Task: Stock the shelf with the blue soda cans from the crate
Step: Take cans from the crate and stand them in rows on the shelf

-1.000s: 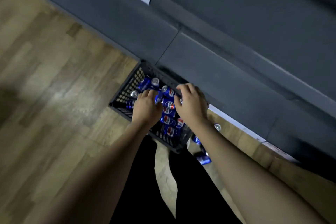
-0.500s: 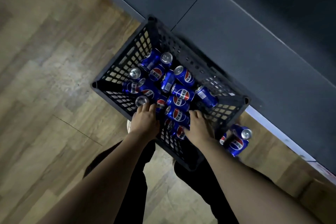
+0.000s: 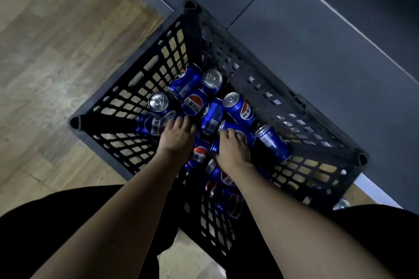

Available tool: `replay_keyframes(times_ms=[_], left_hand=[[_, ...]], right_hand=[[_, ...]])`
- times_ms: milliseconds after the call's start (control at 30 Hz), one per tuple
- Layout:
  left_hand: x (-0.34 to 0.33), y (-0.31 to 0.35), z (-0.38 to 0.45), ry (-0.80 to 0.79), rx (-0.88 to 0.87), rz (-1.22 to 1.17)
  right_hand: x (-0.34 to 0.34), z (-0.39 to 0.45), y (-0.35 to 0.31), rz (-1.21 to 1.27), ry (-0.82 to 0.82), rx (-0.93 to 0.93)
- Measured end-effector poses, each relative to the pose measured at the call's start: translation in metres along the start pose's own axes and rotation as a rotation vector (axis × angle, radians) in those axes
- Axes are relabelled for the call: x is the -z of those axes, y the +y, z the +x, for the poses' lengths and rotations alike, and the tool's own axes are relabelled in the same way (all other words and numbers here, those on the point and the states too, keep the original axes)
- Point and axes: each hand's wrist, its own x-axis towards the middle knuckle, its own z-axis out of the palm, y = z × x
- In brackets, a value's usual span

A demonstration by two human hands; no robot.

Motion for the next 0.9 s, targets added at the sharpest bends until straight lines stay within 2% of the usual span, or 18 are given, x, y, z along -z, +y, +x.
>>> replay_keyframes(times_ms=[100, 233, 500, 633, 800, 900], left_hand=[[-0.012, 0.002, 0.023, -0.015, -0.090, 0.142], [-0.018, -0.001, 0.042, -0.042, -0.089, 0.363], [-0.023, -0.003, 0.065, -0.104, -0.059, 0.516], [-0.018, 0.000, 0.069, -0.167, -0.086, 0.600], [-0.014, 0.006, 0.068, -0.209, -0.071, 0.634], [-0.012, 0.013, 0.067, -0.201, -0.076, 0.644]], right_hand=[[-0.001, 0.021, 0.005, 0.056, 0.078, -0.053], [-0.008, 0.035, 0.015, 0.047, 0.193, -0.091], [-0.017, 0.052, 0.022, 0.051, 0.374, -0.140], [-0.014, 0.062, 0.026, 0.164, 0.476, -0.247], [-0.012, 0.086, 0.025, 0.400, 0.463, -0.385], [-0.019, 0.096, 0.023, 0.541, 0.513, -0.434]])
